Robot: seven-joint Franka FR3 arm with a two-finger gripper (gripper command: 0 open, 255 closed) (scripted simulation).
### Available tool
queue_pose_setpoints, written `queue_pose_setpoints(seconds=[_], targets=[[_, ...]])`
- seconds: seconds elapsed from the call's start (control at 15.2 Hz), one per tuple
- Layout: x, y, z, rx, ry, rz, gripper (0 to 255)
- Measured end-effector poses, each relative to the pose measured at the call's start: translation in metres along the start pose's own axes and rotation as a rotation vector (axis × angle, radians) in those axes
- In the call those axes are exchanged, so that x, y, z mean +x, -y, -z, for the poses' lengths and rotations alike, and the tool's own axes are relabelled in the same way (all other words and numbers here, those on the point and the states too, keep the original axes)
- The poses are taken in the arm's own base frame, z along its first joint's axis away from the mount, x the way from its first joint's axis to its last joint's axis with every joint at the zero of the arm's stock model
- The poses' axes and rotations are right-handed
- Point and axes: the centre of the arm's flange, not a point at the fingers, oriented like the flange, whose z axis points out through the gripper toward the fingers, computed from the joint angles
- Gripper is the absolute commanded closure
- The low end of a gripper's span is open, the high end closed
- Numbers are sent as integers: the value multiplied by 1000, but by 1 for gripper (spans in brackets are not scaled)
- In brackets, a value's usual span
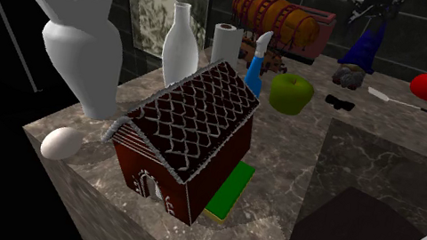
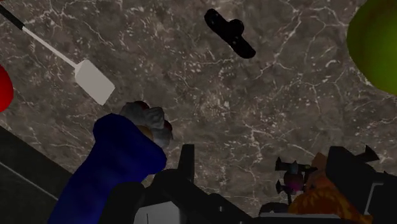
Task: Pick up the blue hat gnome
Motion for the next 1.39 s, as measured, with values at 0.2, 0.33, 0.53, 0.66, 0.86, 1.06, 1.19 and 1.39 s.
queue_pose_setpoints(seconds=[0.2,0.33,0.53,0.66,0.86,1.06,1.19,1.39], targets=[[33,-23,-6,-25,-19,-92,0],[50,-37,-4,-41,-32,-153,0],[76,-60,-5,-65,-50,-243,0],[90,-82,-4,-81,-63,-305,0],[111,-109,-1,-105,-81,-396,0],[126,-138,6,-130,-100,-488,0],[135,-157,9,-146,-113,-549,0],[143,-175,4,-160,-123,-600,0]])
